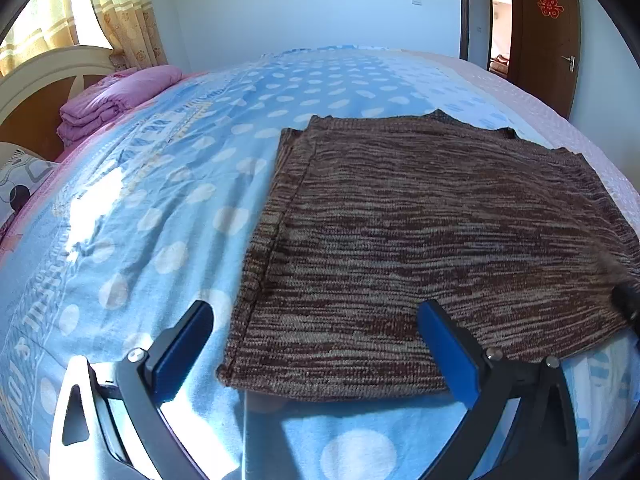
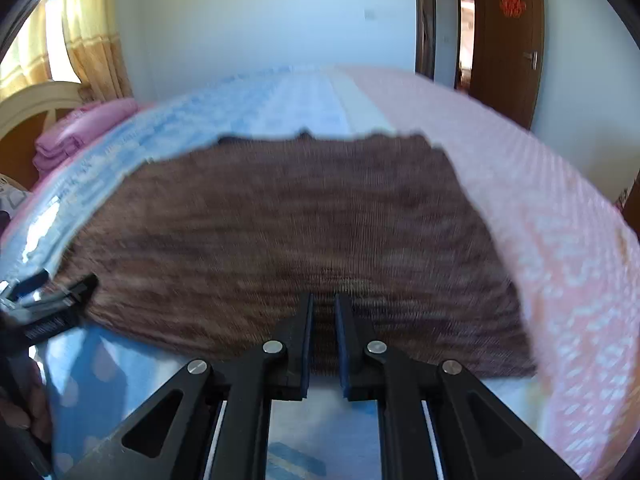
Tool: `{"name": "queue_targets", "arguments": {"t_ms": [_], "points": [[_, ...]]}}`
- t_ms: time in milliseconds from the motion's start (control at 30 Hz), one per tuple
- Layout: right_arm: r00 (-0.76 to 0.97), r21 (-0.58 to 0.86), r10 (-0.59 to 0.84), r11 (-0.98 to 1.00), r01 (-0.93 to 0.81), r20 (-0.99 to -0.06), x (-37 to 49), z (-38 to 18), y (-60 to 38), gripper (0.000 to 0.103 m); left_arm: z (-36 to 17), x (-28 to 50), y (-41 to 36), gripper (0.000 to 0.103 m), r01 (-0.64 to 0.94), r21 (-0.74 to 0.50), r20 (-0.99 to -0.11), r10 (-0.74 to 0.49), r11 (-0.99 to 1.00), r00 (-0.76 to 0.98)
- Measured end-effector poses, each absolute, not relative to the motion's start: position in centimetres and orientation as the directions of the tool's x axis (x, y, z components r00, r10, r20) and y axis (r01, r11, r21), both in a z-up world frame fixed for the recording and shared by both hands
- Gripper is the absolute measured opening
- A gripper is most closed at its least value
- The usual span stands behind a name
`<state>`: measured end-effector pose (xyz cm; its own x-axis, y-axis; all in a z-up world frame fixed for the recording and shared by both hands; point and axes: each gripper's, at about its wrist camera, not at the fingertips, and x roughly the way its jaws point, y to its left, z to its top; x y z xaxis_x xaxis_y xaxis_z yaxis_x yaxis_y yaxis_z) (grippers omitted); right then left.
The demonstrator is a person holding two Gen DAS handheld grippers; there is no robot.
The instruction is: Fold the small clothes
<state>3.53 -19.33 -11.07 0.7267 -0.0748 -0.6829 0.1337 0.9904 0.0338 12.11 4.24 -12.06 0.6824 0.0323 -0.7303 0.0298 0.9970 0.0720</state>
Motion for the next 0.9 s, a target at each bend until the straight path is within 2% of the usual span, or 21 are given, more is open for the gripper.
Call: {"name": "queue_targets", "arguments": {"t_ms": [167, 267, 400, 467, 567, 667, 733, 800, 900], "points": [[0.738, 0.057, -0.056, 0.99, 0.127, -0.672, 3.1, -11.3, -19.6, 0.012, -12.2, 12.3, 4.8, 0.103, 0.024, 0.025, -0.743, 0.002, 0.999, 0.67], [0.747, 0.072, -0.044, 0.99, 0.121, -0.663, 3.0, -11.5, -19.9, 0.012, -12.0, 11.8, 7.0, 0.103, -0.066, -0.07, -0.747, -0.008, 0.995, 0.665], [0.76, 0.137, 0.008, 0.985, 0.107, -0.65, 2.7, -11.7, -20.7, 0.014, -11.9, 10.2, 11.2, 0.103, -0.213, -0.27, -0.724, -0.052, 0.939, 0.688], [0.764, 0.151, 0.02, 0.983, 0.102, -0.645, 2.8, -11.6, -20.8, 0.015, -11.8, 9.8, 11.4, 0.102, -0.233, -0.272, -0.728, -0.041, 0.934, 0.685], [0.768, 0.157, 0.028, 0.983, 0.095, -0.64, 2.7, -11.7, -20.7, 0.017, -12.1, 10.4, 10.4, 0.102, -0.195, -0.274, -0.74, -0.077, 0.942, 0.668], [0.77, 0.162, 0.045, 0.984, 0.077, -0.636, 2.7, -11.6, -20.5, 0.024, -12.3, 11.4, 9.2, 0.102, -0.165, -0.231, -0.752, -0.069, 0.959, 0.656], [0.771, 0.162, 0.05, 0.984, 0.069, -0.634, 2.7, -11.6, -20.4, 0.027, -12.0, 11.8, 9.3, 0.101, -0.146, -0.29, -0.742, -0.125, 0.946, 0.659], [0.772, 0.16, 0.05, 0.985, 0.068, -0.634, 2.7, -11.6, -20.4, 0.028, -11.3, 12.7, 10.0, 0.096, -0.125, -0.387, -0.707, -0.207, 0.914, 0.677], [0.773, 0.168, 0.057, 0.984, 0.065, -0.632, 2.7, -11.7, -20.5, 0.028, -10.7, 15.6, 10.5, 0.096, -0.129, -0.405, -0.713, -0.224, 0.905, 0.665]]}}
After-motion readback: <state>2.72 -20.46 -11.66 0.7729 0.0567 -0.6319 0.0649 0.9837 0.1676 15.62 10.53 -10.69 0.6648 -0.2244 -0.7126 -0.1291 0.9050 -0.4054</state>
